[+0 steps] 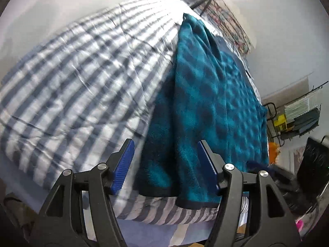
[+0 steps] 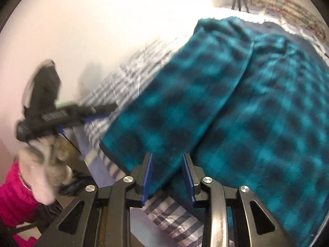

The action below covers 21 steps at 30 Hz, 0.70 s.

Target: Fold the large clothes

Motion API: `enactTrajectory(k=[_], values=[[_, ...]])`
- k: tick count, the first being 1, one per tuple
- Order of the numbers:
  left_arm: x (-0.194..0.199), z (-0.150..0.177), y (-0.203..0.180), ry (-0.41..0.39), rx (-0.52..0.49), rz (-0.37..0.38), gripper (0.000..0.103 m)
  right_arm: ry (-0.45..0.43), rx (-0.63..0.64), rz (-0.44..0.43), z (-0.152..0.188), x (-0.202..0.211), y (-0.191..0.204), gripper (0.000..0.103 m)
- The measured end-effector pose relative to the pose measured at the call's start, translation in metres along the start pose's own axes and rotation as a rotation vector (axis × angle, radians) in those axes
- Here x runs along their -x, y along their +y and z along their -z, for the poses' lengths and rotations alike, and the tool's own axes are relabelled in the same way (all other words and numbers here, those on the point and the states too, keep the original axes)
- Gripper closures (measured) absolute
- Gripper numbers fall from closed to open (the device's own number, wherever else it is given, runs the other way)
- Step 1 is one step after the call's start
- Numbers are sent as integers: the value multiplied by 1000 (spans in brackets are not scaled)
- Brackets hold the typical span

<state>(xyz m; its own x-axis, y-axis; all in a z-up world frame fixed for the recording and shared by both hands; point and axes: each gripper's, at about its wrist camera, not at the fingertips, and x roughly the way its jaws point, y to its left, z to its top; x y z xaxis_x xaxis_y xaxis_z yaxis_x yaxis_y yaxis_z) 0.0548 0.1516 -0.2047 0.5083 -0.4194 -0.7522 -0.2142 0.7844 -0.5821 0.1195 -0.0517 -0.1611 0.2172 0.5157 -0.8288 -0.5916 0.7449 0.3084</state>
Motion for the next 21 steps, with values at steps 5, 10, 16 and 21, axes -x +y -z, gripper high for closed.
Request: enactTrajectory(k=[5,10,16,21], values=[[-16,15,-14,26,-73,-82,53,-51,-49,11,-24,12,-5,54],[-10,15,-16,-3,-85,-47,91,-51,-73,3,-59,1,-6,53],[11,16,-26,-79,-125,-15,94,-22,-109,-26,-111,-31,-2,52],[17,16,-29,-91,-124,9,94,40,-92,36,-149,-68,16,48]])
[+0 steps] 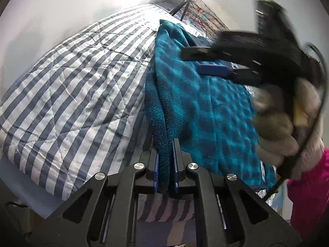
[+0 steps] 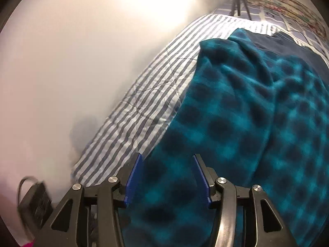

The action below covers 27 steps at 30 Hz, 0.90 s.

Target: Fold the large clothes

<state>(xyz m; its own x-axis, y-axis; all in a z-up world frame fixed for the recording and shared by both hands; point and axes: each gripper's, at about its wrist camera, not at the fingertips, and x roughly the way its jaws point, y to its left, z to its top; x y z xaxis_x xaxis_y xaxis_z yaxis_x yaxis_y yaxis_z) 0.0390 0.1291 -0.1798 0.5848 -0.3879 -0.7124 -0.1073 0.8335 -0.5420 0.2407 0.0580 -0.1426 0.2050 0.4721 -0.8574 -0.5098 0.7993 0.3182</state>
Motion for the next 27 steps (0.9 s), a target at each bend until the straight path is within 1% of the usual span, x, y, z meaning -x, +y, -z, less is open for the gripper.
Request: enactTrajectory(k=[1,3,9,13,17,18,19,20,21,22,23,24,25,27], values=[[-1,-1,-1,-1,3,4,95,14,6,26,-7,-9,5,45],[1,-2,-2,-5,5,14,95,30,18,80,-17,-25,10,42],[4,3,-14,-12,-42,10,95,93,6,261,-47,-69,6,42],[6,4,-23,-22,-79,-2,95,117,23,337,-64,-90,3,40],[4,5,-21,-16,-73,-12,96,166,42,366,-69,-110,-4,41],[3,5,-19,-13,-67,-10,96,172,46,371,-68,-114,-7,44],[4,5,-18,-13,-65,-7,96,176,43,370,-67,-117,-9,50],[4,5,-17,-15,-67,-8,96,169,37,369,-66,-116,-12,52],[5,5,-18,-19,-68,-7,96,159,31,361,-66,-115,-15,57],[6,4,-19,-22,-67,-4,96,153,24,355,-66,-112,-18,65],[7,4,-19,-24,-67,-2,96,147,15,348,-66,-110,-21,69],[8,4,-19,-27,-68,0,96,142,5,336,-67,-107,-25,77],[10,4,-20,-30,-72,1,96,136,-19,311,-68,-104,-32,84],[12,5,-24,-37,-84,0,96,110,-91,217,-70,-97,-49,90]])
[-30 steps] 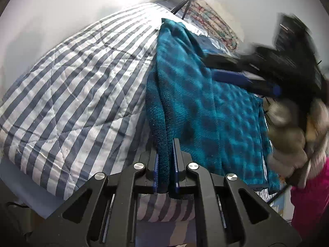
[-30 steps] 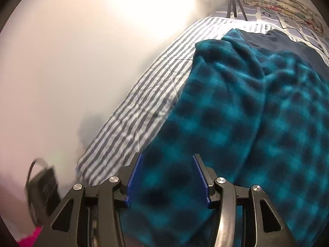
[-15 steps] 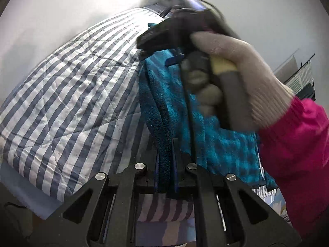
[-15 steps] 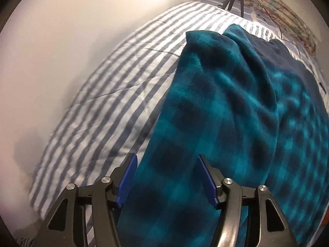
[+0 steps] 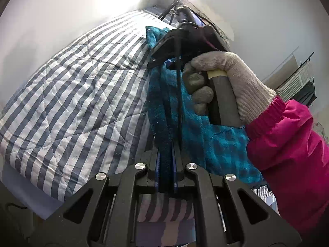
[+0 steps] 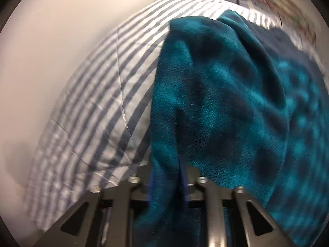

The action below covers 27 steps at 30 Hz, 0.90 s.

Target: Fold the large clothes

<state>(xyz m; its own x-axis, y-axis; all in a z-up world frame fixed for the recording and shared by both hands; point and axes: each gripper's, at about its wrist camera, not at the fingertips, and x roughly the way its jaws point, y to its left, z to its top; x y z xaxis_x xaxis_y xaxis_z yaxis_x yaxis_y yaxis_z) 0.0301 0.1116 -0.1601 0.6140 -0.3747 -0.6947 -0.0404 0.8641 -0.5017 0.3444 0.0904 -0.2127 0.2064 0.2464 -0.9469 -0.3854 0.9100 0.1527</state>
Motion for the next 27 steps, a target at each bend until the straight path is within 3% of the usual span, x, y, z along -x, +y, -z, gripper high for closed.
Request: enactTrajectory(k=[9,19,27], values=[[9,-2,-27,-38,-76,-6,96,-91,-125,-259,5,25,-61,95],[10,-8,-75,-72,-203,-17,96,-226,-208,-459,20,64,-121,95],[-11,2,-130,-50,-343,-12,96,-375,-332,-568,53,90,-203,95]])
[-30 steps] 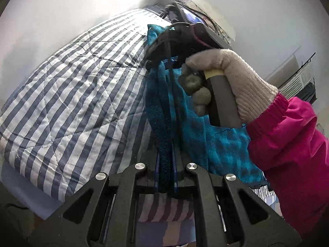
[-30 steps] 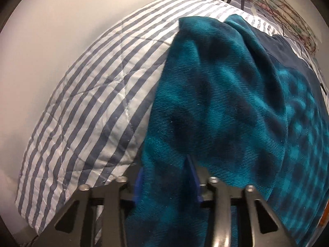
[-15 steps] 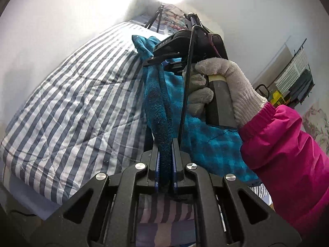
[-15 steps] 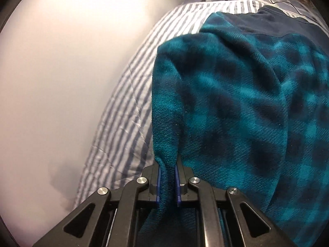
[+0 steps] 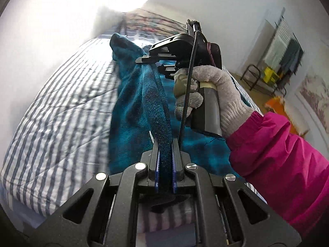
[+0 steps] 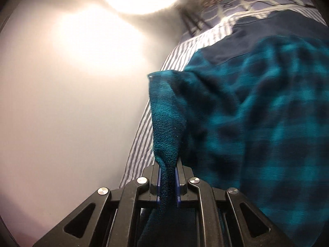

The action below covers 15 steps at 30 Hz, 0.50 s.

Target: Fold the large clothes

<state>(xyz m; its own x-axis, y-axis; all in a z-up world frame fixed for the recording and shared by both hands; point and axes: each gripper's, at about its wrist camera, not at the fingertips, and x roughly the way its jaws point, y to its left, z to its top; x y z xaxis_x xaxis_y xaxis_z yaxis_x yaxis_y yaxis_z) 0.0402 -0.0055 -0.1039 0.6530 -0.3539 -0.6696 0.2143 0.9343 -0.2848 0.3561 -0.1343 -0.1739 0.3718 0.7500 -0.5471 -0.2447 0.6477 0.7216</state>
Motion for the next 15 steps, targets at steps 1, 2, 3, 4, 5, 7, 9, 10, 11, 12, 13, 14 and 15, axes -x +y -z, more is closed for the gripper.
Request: enactTrajectory(k=[1,2,3,4,5,7,9,10,11,12,13,14,15], values=[[-4,0,-7,9,-18,4,96,-20,-23,-9,1,9,-11,95],[-9,1,-15,20,-37,8,97,-39,-47,-14,3,17,-21,95],[-13,3,-22,30,-57,9,97,-52,-68,-17,4,25,-32,95],[-17,5,-28,41,-79,9,97,-65,-96,-20,8,31,-42,95],[-21,8,-35,52,-103,5,97,-78,-132,-21,12,41,-58,95],[-29,15,-45,75,-146,0,97,-90,-192,-13,19,51,-80,95],[-31,21,-50,90,-169,-6,97,-89,-238,-2,28,56,-100,95],[-34,24,-51,99,-177,-11,97,-81,-242,8,31,57,-106,95],[-35,26,-51,106,-179,-15,97,-71,-241,16,34,56,-112,95],[-36,27,-52,110,-181,-16,97,-63,-243,20,38,51,-114,95],[-37,28,-52,113,-182,-18,97,-57,-245,16,39,50,-118,95],[-36,28,-52,113,-180,-18,97,-53,-243,14,38,48,-118,95],[-36,27,-53,113,-176,-17,97,-52,-237,18,36,47,-118,95]])
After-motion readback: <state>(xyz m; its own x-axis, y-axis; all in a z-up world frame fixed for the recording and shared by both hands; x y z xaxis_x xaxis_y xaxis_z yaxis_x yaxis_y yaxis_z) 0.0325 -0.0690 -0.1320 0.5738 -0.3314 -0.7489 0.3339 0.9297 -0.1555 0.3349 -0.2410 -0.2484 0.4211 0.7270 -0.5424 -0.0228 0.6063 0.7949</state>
